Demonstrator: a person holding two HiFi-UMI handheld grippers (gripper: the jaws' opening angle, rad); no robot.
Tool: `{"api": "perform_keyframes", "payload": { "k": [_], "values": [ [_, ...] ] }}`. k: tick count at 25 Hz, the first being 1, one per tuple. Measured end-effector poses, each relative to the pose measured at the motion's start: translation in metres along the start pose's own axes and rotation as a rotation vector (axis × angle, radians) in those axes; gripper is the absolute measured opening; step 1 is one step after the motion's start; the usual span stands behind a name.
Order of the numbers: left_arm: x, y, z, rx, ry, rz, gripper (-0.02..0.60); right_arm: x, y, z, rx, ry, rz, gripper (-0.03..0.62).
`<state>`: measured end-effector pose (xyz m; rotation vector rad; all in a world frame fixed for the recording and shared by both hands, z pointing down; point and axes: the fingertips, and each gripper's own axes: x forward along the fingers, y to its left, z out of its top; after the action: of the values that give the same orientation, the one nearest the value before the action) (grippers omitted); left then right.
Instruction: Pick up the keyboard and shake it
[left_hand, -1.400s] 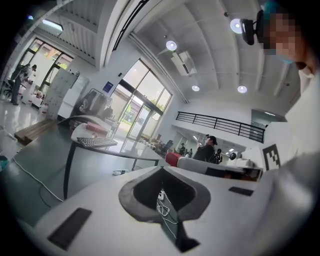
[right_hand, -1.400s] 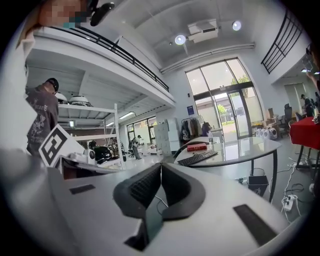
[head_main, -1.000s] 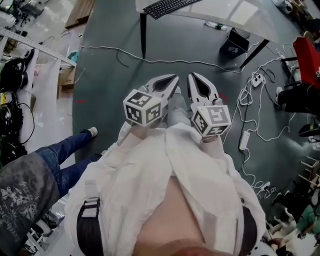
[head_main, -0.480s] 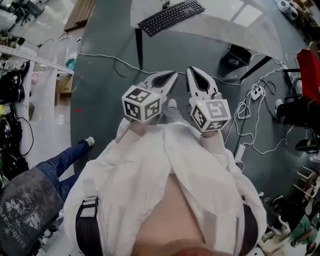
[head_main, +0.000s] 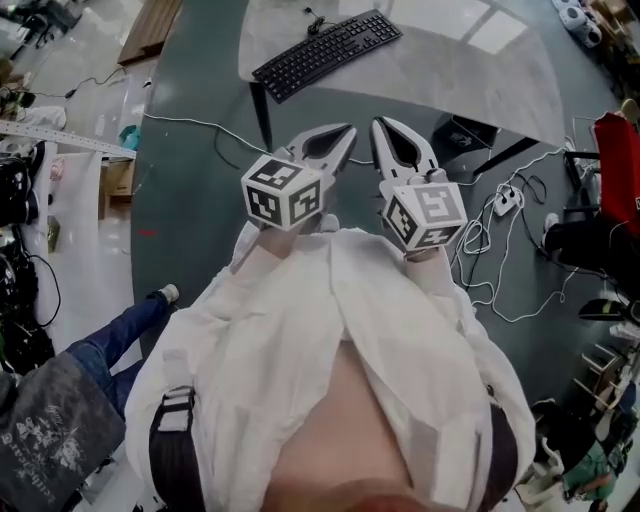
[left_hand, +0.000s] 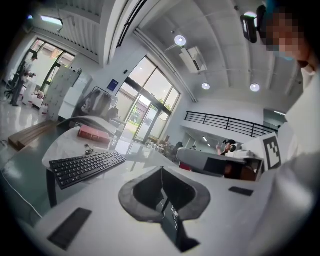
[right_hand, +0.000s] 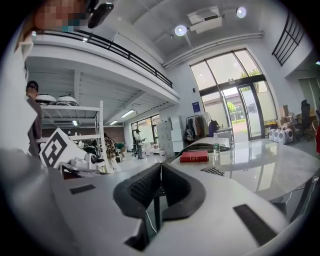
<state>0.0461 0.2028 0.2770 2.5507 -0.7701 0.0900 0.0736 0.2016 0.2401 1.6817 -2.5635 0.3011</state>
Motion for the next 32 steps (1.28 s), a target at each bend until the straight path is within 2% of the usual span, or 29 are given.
{"api": "perform_keyframes", "payload": {
  "k": [5, 16, 28, 32],
  "values": [
    [0.021, 0.009, -0.008, -0.034, 0.029, 0.015, 0.014, 0.016, -0.022, -0.009, 0.021, 0.033, 0.011, 0.029],
    [0.036, 0.039, -0.015, -0.073, 0.073, 0.068, 0.014, 0.042, -0.039, -0.030, 0.082, 0.089, 0.015, 0.029],
    [0.060, 0.104, 0.029, -0.060, 0.087, 0.070, 0.014, 0.122, -0.050, -0.014, 0.074, 0.117, 0.029, 0.029],
    [0.070, 0.128, 0.050, -0.059, 0.087, 0.067, 0.014, 0.144, -0.060, -0.005, 0.075, 0.126, 0.004, 0.029]
  ]
}}
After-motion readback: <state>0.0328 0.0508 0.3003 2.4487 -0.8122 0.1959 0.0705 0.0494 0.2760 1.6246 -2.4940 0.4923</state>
